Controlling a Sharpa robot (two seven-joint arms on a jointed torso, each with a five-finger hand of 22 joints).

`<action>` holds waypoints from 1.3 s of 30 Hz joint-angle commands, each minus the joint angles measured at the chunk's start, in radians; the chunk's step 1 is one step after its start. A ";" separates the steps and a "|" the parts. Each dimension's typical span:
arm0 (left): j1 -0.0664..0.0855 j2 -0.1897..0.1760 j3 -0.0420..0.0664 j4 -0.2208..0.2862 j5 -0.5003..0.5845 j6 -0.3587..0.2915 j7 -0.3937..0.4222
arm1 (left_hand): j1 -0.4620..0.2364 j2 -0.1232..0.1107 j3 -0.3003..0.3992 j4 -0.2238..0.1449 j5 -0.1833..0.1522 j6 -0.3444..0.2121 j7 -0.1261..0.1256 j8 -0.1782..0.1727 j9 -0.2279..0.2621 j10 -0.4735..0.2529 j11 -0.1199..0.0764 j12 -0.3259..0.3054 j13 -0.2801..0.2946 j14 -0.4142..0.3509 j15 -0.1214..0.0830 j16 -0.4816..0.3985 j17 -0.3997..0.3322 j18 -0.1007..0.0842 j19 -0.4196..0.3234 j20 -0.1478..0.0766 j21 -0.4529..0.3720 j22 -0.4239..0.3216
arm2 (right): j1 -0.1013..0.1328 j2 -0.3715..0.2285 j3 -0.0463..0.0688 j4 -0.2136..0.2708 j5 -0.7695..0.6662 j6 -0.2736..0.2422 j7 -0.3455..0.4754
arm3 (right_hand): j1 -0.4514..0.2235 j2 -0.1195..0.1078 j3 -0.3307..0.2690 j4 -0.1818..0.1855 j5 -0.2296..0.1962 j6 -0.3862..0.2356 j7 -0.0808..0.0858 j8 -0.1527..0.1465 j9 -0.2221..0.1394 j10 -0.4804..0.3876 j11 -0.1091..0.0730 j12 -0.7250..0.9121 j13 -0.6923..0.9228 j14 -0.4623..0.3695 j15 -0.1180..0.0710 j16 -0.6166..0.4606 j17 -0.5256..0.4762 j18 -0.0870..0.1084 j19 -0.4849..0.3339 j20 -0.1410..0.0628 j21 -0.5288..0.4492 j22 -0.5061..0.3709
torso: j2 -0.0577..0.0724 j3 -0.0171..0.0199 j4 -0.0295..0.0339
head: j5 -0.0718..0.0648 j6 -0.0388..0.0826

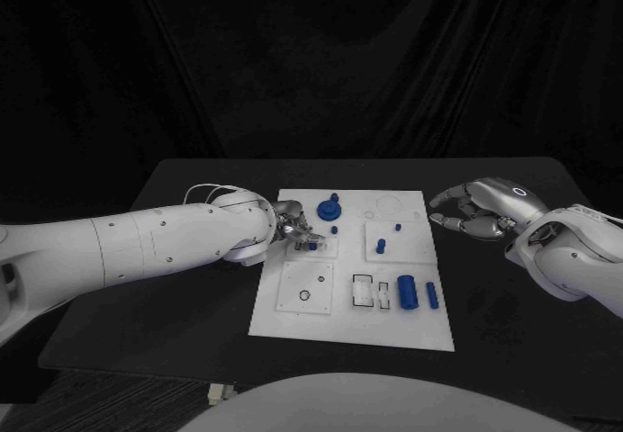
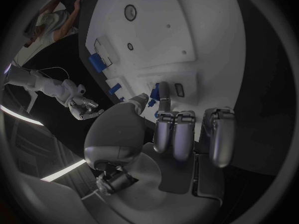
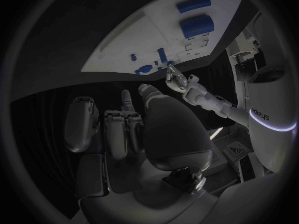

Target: Assemble the parts on the task board

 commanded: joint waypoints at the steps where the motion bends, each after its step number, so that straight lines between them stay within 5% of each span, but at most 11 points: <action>1: -0.013 0.003 -0.009 -0.002 0.004 0.044 -0.019 | -0.014 0.002 -0.019 0.009 -0.013 -0.038 0.025 -0.001 0.005 0.106 0.006 0.003 0.263 0.105 0.008 0.003 0.263 0.013 0.034 0.008 -0.005 0.203 | -0.003 -0.001 0.001 0.001 -0.002 0.003 -0.017 | 0.011 -0.003 0.006 -0.001 0.006 0.003 0.000 -0.005 -0.001 0.106 0.008 0.003 0.263 0.098 0.005 -0.007 0.241 0.006 -0.007 0.001 -0.004 0.170 | 0.000 0.0003 0.0007 | -0.001 0.000; 8: -0.013 0.004 -0.009 -0.005 0.004 0.046 -0.021 | -0.016 0.005 -0.037 0.022 -0.022 -0.042 0.025 0.008 0.016 0.106 0.006 0.003 0.263 0.105 0.008 0.003 0.263 0.013 0.034 0.008 -0.006 0.203 | -0.004 0.000 0.001 0.000 -0.002 0.004 -0.016 | 0.011 -0.003 0.006 -0.001 0.006 0.003 0.000 -0.005 -0.001 0.106 0.008 0.003 0.263 0.098 0.005 -0.007 0.241 0.006 -0.007 0.001 -0.004 0.170 | 0.000 0.0001 0.0003 | 0.000 0.000; 16: -0.013 0.003 -0.009 -0.007 0.004 0.052 -0.028 | 0.017 0.026 -0.077 0.033 -0.005 -0.054 0.015 0.076 0.102 0.106 -0.001 0.003 0.263 0.105 0.002 0.003 0.263 0.013 0.034 0.003 -0.009 0.205 | -0.005 0.001 0.001 -0.001 -0.002 0.005 -0.016 | 0.011 -0.003 0.006 -0.001 0.007 0.003 0.000 -0.005 -0.002 0.106 0.008 0.003 0.263 0.098 0.005 -0.007 0.241 0.006 -0.008 0.001 -0.006 0.169 | 0.000 0.0001 0.0002 | 0.002 0.000; 20: -0.013 0.002 -0.009 -0.007 0.004 0.048 -0.028 | 0.031 0.039 -0.104 0.039 0.006 -0.073 0.007 0.141 0.191 0.106 -0.008 0.003 0.263 0.105 -0.003 0.003 0.263 0.013 0.035 -0.002 -0.009 0.208 | -0.006 0.001 0.001 -0.002 -0.002 0.005 -0.016 | 0.011 -0.003 0.006 -0.001 0.007 0.003 0.000 -0.005 -0.002 0.106 0.008 0.003 0.263 0.098 0.005 -0.007 0.241 0.007 -0.008 0.001 -0.008 0.169 | 0.000 0.0001 0.0001 | 0.002 0.000; 23: -0.013 0.000 -0.009 -0.006 0.004 0.034 -0.022 | 0.023 0.060 -0.147 0.043 0.010 -0.115 -0.002 0.250 0.345 0.106 -0.017 0.003 0.263 0.105 -0.010 0.003 0.263 0.012 0.038 -0.009 -0.009 0.212 | -0.006 0.001 0.001 -0.002 -0.002 0.005 -0.016 | 0.011 -0.003 0.006 -0.001 0.007 0.003 0.000 -0.005 -0.002 0.106 0.008 0.003 0.263 0.098 0.005 -0.008 0.240 0.007 -0.008 0.001 -0.008 0.169 | 0.000 0.0001 0.0005 | 0.002 0.000; 26: -0.013 -0.003 -0.009 -0.003 0.004 0.017 -0.016 | 0.013 0.070 -0.175 0.044 0.008 -0.135 -0.008 0.312 0.437 0.106 -0.021 0.003 0.263 0.105 -0.014 0.003 0.263 0.011 0.041 -0.013 -0.007 0.215 | -0.006 0.001 0.001 -0.002 -0.002 0.005 -0.016 | 0.010 -0.003 0.006 -0.001 0.007 0.003 0.000 -0.005 -0.002 0.106 0.008 0.003 0.263 0.098 0.005 -0.008 0.240 0.007 -0.008 0.001 -0.008 0.169 | 0.000 0.0004 0.0007 | 0.001 0.000; 36: -0.013 -0.014 -0.008 0.008 0.004 -0.034 0.015 | -0.057 0.094 -0.241 0.049 -0.039 -0.142 -0.015 0.369 0.528 0.106 -0.028 0.003 0.263 0.105 -0.021 0.003 0.263 0.010 0.047 -0.019 -0.003 0.221 | -0.006 -0.002 0.001 -0.002 -0.002 0.004 -0.017 | 0.009 -0.003 0.007 0.000 0.006 0.003 0.001 -0.005 -0.002 0.106 0.008 0.003 0.263 0.098 0.005 -0.008 0.240 0.007 -0.009 0.001 -0.009 0.168 | 0.000 -0.0002 0.0005 | 0.002 0.000; 39: -0.012 -0.020 -0.008 0.014 0.004 -0.056 0.035 | -0.117 0.101 -0.295 0.049 -0.095 -0.141 -0.015 0.370 0.544 0.106 -0.028 0.003 0.263 0.105 -0.022 0.003 0.263 0.009 0.050 -0.020 -0.001 0.224 | -0.006 -0.003 0.001 -0.001 -0.002 0.003 -0.018 | 0.009 -0.003 0.007 0.000 0.006 0.003 0.001 -0.005 -0.002 0.106 0.008 0.003 0.263 0.098 0.005 -0.008 0.240 0.007 -0.009 0.001 -0.009 0.168 | 0.000 -0.0002 0.0003 | 0.001 0.000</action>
